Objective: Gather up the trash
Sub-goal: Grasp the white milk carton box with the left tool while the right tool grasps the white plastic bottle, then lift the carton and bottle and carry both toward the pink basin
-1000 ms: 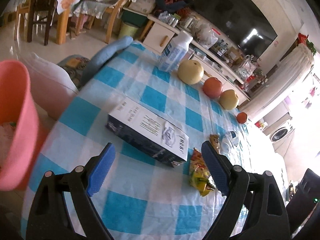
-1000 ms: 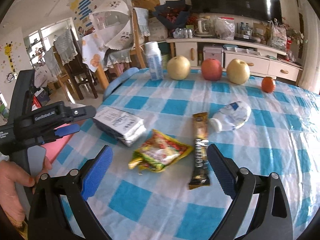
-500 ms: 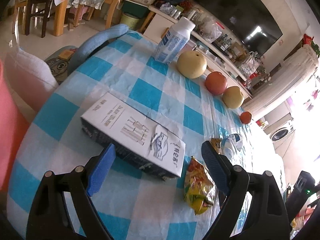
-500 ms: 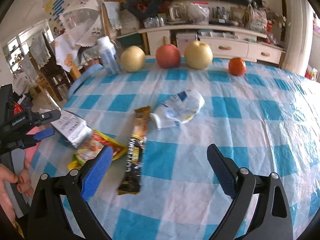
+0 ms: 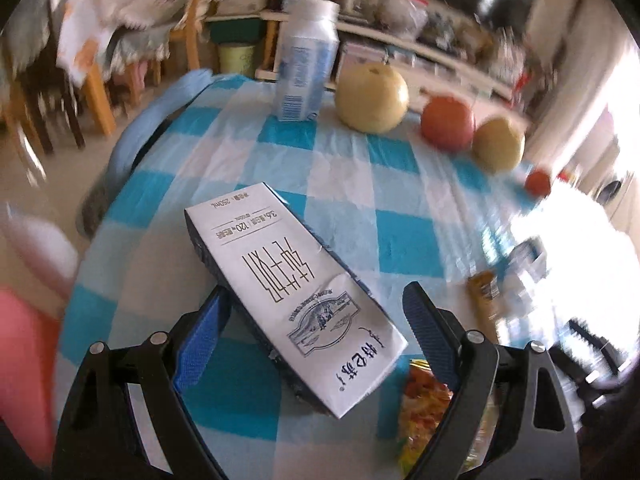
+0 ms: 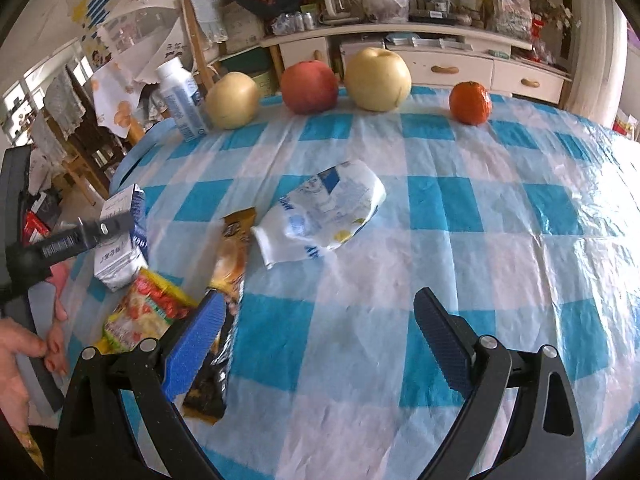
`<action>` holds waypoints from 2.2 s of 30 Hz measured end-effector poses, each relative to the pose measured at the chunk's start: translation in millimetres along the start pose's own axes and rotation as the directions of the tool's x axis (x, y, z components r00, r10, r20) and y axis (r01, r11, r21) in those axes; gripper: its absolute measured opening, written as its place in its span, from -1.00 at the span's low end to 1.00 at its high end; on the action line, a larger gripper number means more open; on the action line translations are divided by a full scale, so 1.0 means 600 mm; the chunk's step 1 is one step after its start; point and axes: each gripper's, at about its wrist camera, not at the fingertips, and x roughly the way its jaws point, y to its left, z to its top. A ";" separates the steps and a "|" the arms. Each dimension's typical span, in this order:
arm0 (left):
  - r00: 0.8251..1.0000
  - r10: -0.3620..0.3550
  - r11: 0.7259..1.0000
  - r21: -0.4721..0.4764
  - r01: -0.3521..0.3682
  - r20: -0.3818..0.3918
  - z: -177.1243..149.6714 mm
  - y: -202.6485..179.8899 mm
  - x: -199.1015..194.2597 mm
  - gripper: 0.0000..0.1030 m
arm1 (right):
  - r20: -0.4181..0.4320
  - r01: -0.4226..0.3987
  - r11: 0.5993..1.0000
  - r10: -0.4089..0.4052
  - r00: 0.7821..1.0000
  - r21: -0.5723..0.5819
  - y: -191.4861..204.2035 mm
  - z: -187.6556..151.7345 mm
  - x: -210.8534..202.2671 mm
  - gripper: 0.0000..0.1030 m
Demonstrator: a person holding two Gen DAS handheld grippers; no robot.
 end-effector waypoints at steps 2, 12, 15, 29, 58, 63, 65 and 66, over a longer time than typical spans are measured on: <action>0.998 0.056 0.995 0.081 -0.056 -0.001 0.000 -0.023 0.009 0.71 | -0.003 0.000 1.000 0.000 1.000 -0.003 -0.001 0.006 0.009 0.83; 0.994 0.106 0.990 0.091 -0.105 -0.008 0.009 -0.022 0.025 0.71 | 0.029 -0.007 0.993 0.011 1.000 -0.118 -0.003 0.046 0.039 0.83; 0.993 0.114 0.990 0.083 -0.112 -0.019 0.010 -0.020 0.033 0.71 | 0.029 -0.015 0.987 0.020 0.999 -0.163 -0.005 0.060 0.048 0.83; 0.994 0.098 0.992 0.080 -0.094 -0.043 0.003 -0.020 0.041 0.37 | -0.057 -0.055 0.950 0.040 0.998 -0.306 0.021 0.065 0.091 0.84; 0.999 -0.036 0.999 0.011 0.036 -0.013 -0.024 0.025 -0.014 0.23 | 0.055 -0.012 0.956 0.029 0.998 -0.292 0.051 0.035 0.031 0.75; 0.999 -0.035 0.999 0.002 0.035 0.013 -0.024 0.038 -0.035 0.23 | 0.065 -0.013 0.962 0.032 0.997 -0.274 0.060 0.023 0.014 0.75; 0.999 -0.031 1.000 -0.001 0.031 0.030 -0.024 0.045 -0.048 0.23 | 0.070 -0.006 0.963 0.026 0.997 -0.270 0.063 0.018 0.009 0.75; 0.999 -0.029 1.000 -0.002 0.029 0.038 -0.024 0.048 -0.054 0.23 | 0.072 -0.004 0.964 0.024 0.997 -0.266 0.065 0.016 0.004 0.75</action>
